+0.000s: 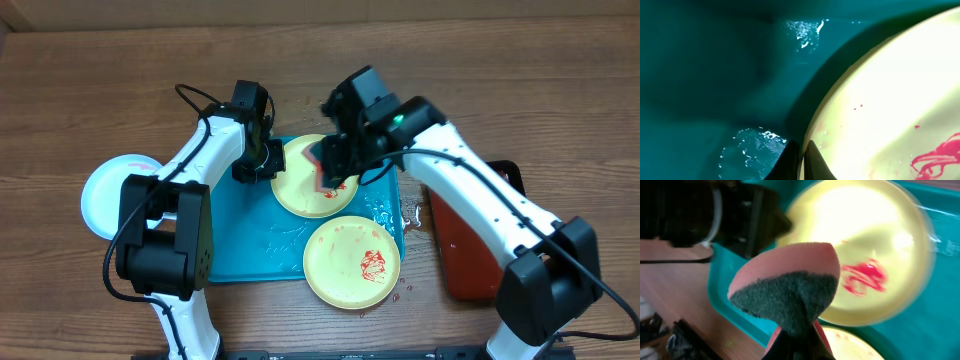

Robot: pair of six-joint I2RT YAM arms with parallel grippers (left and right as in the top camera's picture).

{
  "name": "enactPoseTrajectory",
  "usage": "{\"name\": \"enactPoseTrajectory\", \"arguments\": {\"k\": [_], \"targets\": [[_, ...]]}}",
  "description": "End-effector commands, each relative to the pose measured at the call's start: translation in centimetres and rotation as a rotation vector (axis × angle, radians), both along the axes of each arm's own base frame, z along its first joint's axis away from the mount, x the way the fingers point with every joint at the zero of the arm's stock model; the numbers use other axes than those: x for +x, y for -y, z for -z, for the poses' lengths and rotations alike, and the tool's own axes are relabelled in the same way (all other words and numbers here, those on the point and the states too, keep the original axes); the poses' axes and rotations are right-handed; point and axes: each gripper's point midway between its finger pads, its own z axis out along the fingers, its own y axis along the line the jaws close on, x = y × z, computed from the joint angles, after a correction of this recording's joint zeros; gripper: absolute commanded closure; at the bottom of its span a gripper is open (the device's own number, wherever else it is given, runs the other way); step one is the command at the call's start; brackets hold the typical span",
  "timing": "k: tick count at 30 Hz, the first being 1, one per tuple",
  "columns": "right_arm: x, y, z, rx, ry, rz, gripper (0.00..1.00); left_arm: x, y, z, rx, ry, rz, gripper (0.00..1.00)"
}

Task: Clean dirty plates on tray and stack at the side
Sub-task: 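Scrub the upper yellow plate with the sponge while left gripper holds rim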

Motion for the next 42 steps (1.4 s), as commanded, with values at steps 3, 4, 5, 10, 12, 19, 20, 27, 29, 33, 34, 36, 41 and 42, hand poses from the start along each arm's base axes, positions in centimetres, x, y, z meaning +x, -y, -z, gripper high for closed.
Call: {"name": "enactPoseTrajectory", "arguments": {"k": [3,4,5,10,12,19,20,27,29,33,34,36,41,42], "targets": [[-2.4,-2.9,4.5,0.045,-0.097,-0.021,0.96,-0.5,0.4,0.8,-0.019,-0.024,0.024,0.96],[-2.5,-3.0,5.4,0.045,-0.109,-0.007,0.96,-0.5,0.4,0.8,-0.019,-0.024,0.024,0.96],[-2.5,-3.0,6.5,0.044,-0.124,0.011,0.96,-0.5,0.3,0.8,-0.018,-0.024,0.024,0.96],[-1.9,-3.1,11.0,0.021,-0.161,0.066,0.96,-0.5,0.3,0.8,-0.019,-0.025,0.024,0.96],[-1.0,-2.9,12.1,-0.001,-0.136,0.100,0.96,-0.6,0.3,0.8,-0.018,-0.029,0.024,0.96],[2.1,-0.5,13.3,-0.139,-0.006,0.238,0.96,-0.9,0.3,0.8,-0.016,-0.038,0.024,0.96],[2.4,0.4,13.5,-0.176,0.007,0.258,0.96,-0.9,0.3,0.8,-0.016,-0.040,0.024,0.96],[3.3,7.1,14.3,-0.455,0.068,0.364,0.96,-0.9,0.1,0.9,-0.005,-0.040,0.023,0.96],[3.7,7.7,13.9,-0.485,0.082,0.365,0.96,-0.9,0.0,0.9,0.000,-0.039,0.023,0.96],[4.7,9.2,13.1,-0.563,0.142,0.395,0.96,-0.9,-0.2,0.9,0.013,-0.037,0.023,0.96],[4.8,9.2,13.0,-0.567,0.150,0.396,0.96,-0.9,-0.3,0.9,0.017,-0.037,0.023,0.96],[5.1,8.6,12.9,-0.544,0.163,0.367,0.96,-0.9,-0.2,0.9,0.019,-0.037,0.032,0.96],[4.1,1.7,12.4,-0.283,0.155,0.085,0.96,-1.1,-0.3,0.9,0.020,-0.043,0.035,0.96],[3.7,-0.4,12.0,-0.221,0.174,0.032,0.96,-1.1,-0.3,0.9,0.021,-0.044,0.035,0.95]]}}
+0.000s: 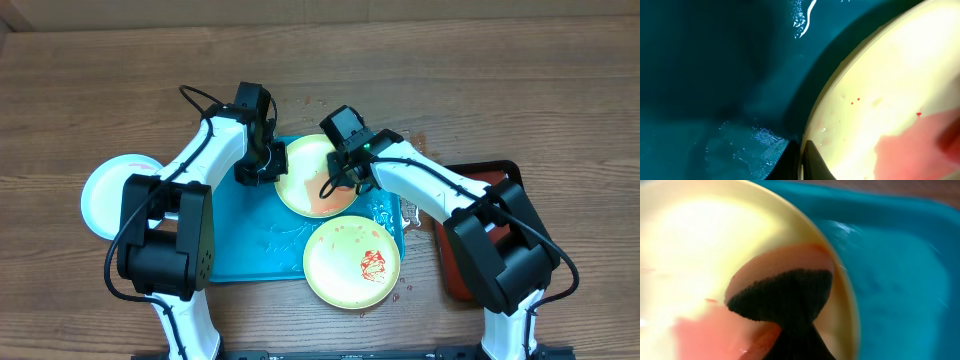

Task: Clean dirty plates on tray and stack at the side
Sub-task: 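Scrub the upper yellow plate with the sponge while left gripper holds rim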

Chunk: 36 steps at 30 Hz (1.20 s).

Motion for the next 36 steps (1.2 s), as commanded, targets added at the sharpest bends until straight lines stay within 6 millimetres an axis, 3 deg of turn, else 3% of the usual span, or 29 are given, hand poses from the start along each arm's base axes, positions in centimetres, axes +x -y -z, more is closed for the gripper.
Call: {"name": "enactPoseTrajectory", "arguments": {"k": [1,5,9,12,14,17,22,26,31,36], "targets": [[-1.6,-5.5,-0.6,0.129,0.005,-0.220,0.96,-0.3,-0.8,0.9,0.037,-0.016,0.016,0.96],[-3.5,-8.6,0.1,0.122,0.026,-0.339,0.96,-0.4,-0.8,0.9,0.037,-0.017,0.016,0.96],[-5.9,-9.5,1.9,0.092,-0.032,-0.368,0.96,-0.4,-0.8,0.9,0.037,-0.017,0.016,0.96],[-5.9,-9.4,2.2,0.096,-0.047,-0.325,0.96,-0.4,-0.8,0.9,0.037,-0.018,0.016,0.96],[-4.8,-9.0,2.0,0.106,-0.028,-0.278,0.96,-0.5,-0.8,0.9,0.038,-0.021,0.016,0.96],[-2.1,-7.3,1.7,0.128,0.001,-0.151,0.96,-0.6,-0.8,0.9,0.039,-0.027,0.016,0.96],[3.2,-2.5,1.2,0.145,0.063,0.074,0.96,-0.6,-0.8,0.9,0.040,-0.028,0.020,0.96],[5.5,1.8,1.3,0.136,0.058,0.176,0.96,-0.8,-0.9,0.9,0.044,-0.033,0.020,0.96],[3.4,4.6,2.7,0.057,-0.060,0.178,0.96,-0.8,-0.9,0.9,0.044,-0.033,0.020,0.95],[-0.9,3.2,2.8,0.046,-0.215,-0.017,0.96,-0.7,-1.2,1.0,0.063,-0.030,0.018,0.95]]}}
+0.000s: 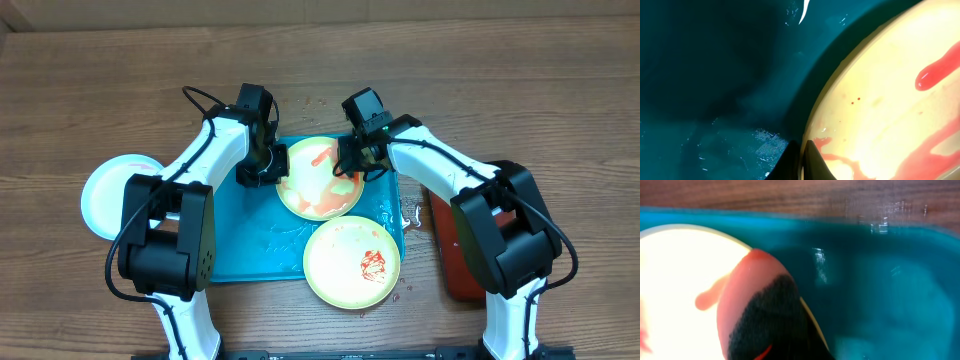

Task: Clean dirty plates on tray and stack at the side
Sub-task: 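Scrub the upper yellow plate with the sponge while left gripper holds rim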

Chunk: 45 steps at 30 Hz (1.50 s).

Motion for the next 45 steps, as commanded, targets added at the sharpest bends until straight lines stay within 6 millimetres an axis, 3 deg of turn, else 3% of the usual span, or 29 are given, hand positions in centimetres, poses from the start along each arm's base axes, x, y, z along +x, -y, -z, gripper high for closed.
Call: {"name": "enactPoseTrajectory", "arguments": {"k": [1,3,11,13,17,19,24,30,35,39,41,45], "targets": [[-3.4,0.5,1.4,-0.046,-0.120,-0.147,0.96,-0.2,-1.4,0.8,0.061,-0.015,-0.003,0.95],[-5.2,-1.1,0.6,-0.020,-0.171,-0.224,0.96,-0.1,-1.4,0.8,0.060,-0.014,-0.003,0.96],[-8.8,-7.9,-1.2,0.184,-0.223,-0.354,0.96,-0.2,-1.4,0.8,0.060,-0.014,-0.003,0.96],[-9.2,-9.6,-1.4,0.210,-0.211,-0.350,0.96,-0.2,-1.4,0.8,0.059,-0.015,-0.003,0.96],[-8.7,-10.9,-1.8,0.240,-0.184,-0.311,0.96,-0.2,-1.4,0.8,0.057,-0.017,-0.003,0.96],[-7.5,-10.7,-1.8,0.230,-0.150,-0.255,0.96,-0.3,-1.4,0.8,0.058,-0.020,-0.003,0.96],[-2.3,-8.6,-1.9,0.194,-0.017,-0.069,0.96,-0.4,-1.4,0.8,0.059,-0.025,-0.003,0.96],[2.6,-3.7,-2.1,0.159,0.062,0.095,0.96,-0.4,-1.4,0.8,0.059,-0.025,-0.003,0.96],[2.4,0.0,-1.1,0.090,0.003,0.152,0.96,-0.4,-1.4,0.8,0.059,-0.025,-0.003,0.96],[0.9,-0.7,-1.5,0.070,-0.012,0.001,0.96,-0.4,-1.4,0.8,0.059,-0.025,-0.003,0.96],[0.4,-1.6,-2.8,0.061,0.015,-0.076,0.96,-0.4,-1.4,0.8,0.059,-0.026,-0.004,0.96],[-0.4,-3.7,-7.8,0.046,0.099,-0.177,0.96,-0.4,-1.4,0.8,0.059,-0.027,-0.011,0.96]]}}
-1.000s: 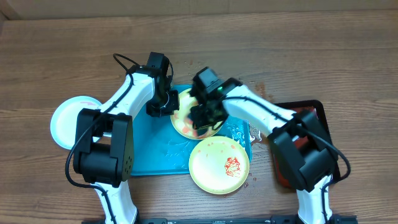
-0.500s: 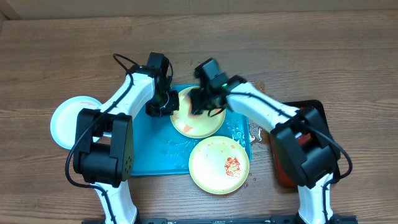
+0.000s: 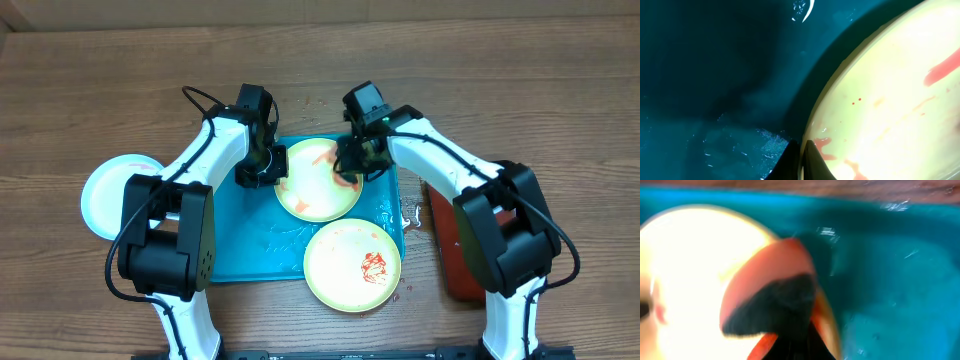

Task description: Clean dirty plates on tray and stack at the side

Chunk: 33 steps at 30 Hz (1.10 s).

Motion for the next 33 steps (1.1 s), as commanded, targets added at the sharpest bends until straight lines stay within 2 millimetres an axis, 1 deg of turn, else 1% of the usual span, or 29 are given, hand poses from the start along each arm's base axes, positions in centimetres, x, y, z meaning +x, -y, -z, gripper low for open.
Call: {"name": "enactPoseTrajectory", "arguments": {"k": [1,3,4,6,8,9,10,12,15,17,18,20,23,27,31,33], "targets": [[0.3,-2.5,-7.7,0.000,0.175,-0.123,0.96,-0.2,-1.2,0.8,0.045,-0.019,-0.013,0.96],[-0.2,-2.0,-10.3,-0.041,0.199,-0.111,0.96,-0.2,-1.2,0.8,0.045,-0.020,-0.013,0.96],[-0.5,-1.2,-11.7,-0.073,0.206,-0.079,0.96,-0.2,-1.2,0.8,0.045,-0.020,-0.013,0.96],[-1.1,0.5,-13.5,-0.124,0.210,-0.028,0.96,-0.2,-1.2,0.8,0.046,-0.020,-0.013,0.96],[-2.0,2.7,-15.2,-0.188,0.202,0.032,0.96,-0.2,-1.2,0.8,0.045,-0.020,-0.013,0.96],[-2.8,4.4,-16.0,-0.229,0.187,0.077,0.96,-0.2,-1.2,0.8,0.046,-0.020,-0.013,0.96],[-3.4,5.6,-16.5,-0.258,0.173,0.109,0.96,-0.2,-1.2,0.8,0.046,-0.020,-0.013,0.96],[-6.0,9.4,-17.2,-0.326,0.081,0.208,0.96,-0.2,-1.2,0.7,0.049,-0.018,-0.013,0.96],[-7.4,11.5,-17.3,-0.364,0.012,0.262,0.96,-0.1,-1.2,0.4,0.047,-0.010,-0.013,0.96],[-7.8,12.3,-17.3,-0.374,-0.015,0.282,0.96,0.1,-1.2,-0.2,0.045,0.007,-0.014,0.96],[-7.9,12.9,-17.2,-0.376,-0.031,0.313,0.96,0.4,-1.3,-1.2,0.045,0.037,-0.015,0.96],[-7.8,13.1,-17.2,-0.374,-0.035,0.331,0.96,0.6,-1.3,-2.5,0.042,0.072,-0.016,0.96],[-7.6,13.5,-16.7,-0.372,-0.039,0.361,0.96,0.9,-2.1,-4.9,0.079,0.133,-0.034,0.96],[-7.8,14.4,-15.2,-0.386,-0.071,0.401,0.96,0.4,-2.8,-8.1,0.103,0.193,-0.041,0.96],[-8.2,15.8,-12.9,-0.409,-0.121,0.454,0.96,-0.5,-3.5,-10.7,0.128,0.230,-0.048,0.96],[-8.7,16.9,-11.5,-0.425,-0.155,0.482,0.96,-1.1,-4.1,-11.8,0.149,0.248,-0.052,0.96]]}}
